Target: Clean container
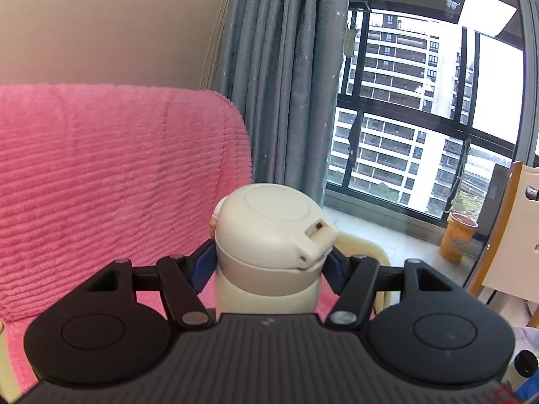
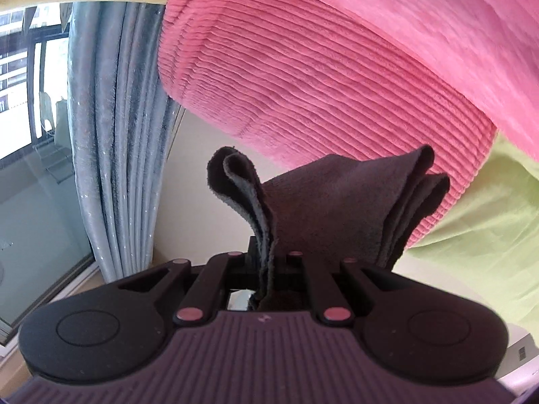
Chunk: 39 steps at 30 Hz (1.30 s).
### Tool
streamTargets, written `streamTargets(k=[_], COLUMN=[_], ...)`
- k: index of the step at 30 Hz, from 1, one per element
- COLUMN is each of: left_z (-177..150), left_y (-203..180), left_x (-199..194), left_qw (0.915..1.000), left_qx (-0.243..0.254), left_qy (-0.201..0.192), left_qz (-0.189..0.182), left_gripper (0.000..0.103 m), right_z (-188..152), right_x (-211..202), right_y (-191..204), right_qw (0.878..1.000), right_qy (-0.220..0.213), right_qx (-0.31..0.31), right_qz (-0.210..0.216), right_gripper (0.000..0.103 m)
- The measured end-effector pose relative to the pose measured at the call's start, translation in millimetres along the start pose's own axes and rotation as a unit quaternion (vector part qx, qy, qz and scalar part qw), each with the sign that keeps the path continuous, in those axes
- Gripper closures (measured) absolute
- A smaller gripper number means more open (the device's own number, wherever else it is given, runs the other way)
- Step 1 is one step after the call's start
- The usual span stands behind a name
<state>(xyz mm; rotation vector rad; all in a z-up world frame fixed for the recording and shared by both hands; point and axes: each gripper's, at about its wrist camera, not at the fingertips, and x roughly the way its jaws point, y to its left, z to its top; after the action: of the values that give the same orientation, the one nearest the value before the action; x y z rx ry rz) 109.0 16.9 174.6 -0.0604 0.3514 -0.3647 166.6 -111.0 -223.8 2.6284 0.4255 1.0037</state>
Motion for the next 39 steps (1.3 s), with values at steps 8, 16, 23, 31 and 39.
streamTargets(k=[8,16,23,31,39], left_z=[0.1,1.8,-10.4,-17.2,-11.7], left_y=[-2.9,-1.8,-6.2,-18.2,-22.1], left_x=[-7.8,-11.9,-1.3,-7.2,-11.7], left_qw=[0.9997,0.9984,0.9991,0.9983,0.9983], left_qx=[0.008,0.020,-0.005,0.001,-0.009], left_qy=[-0.024,-0.041,-0.028,-0.044,-0.055], left_qz=[0.005,0.035,0.031,0.039,0.017], left_gripper=[0.037,0.038,0.038,0.038,0.038], right_z=[-24.0,-30.7,-47.5,-54.7,-53.1], right_x=[-13.9,-49.3,-44.0,-42.9,-33.3], right_y=[0.4,38.5,29.7,9.5,-0.8], right_qw=[0.998,0.998,0.998,0.996,0.996], right_qy=[-0.013,-0.056,-0.056,-0.079,-0.065], right_qx=[-0.003,-0.035,-0.006,0.032,0.047], right_qz=[-0.055,-0.023,-0.005,0.035,0.050], right_gripper=[0.098,0.098,0.098,0.098,0.098])
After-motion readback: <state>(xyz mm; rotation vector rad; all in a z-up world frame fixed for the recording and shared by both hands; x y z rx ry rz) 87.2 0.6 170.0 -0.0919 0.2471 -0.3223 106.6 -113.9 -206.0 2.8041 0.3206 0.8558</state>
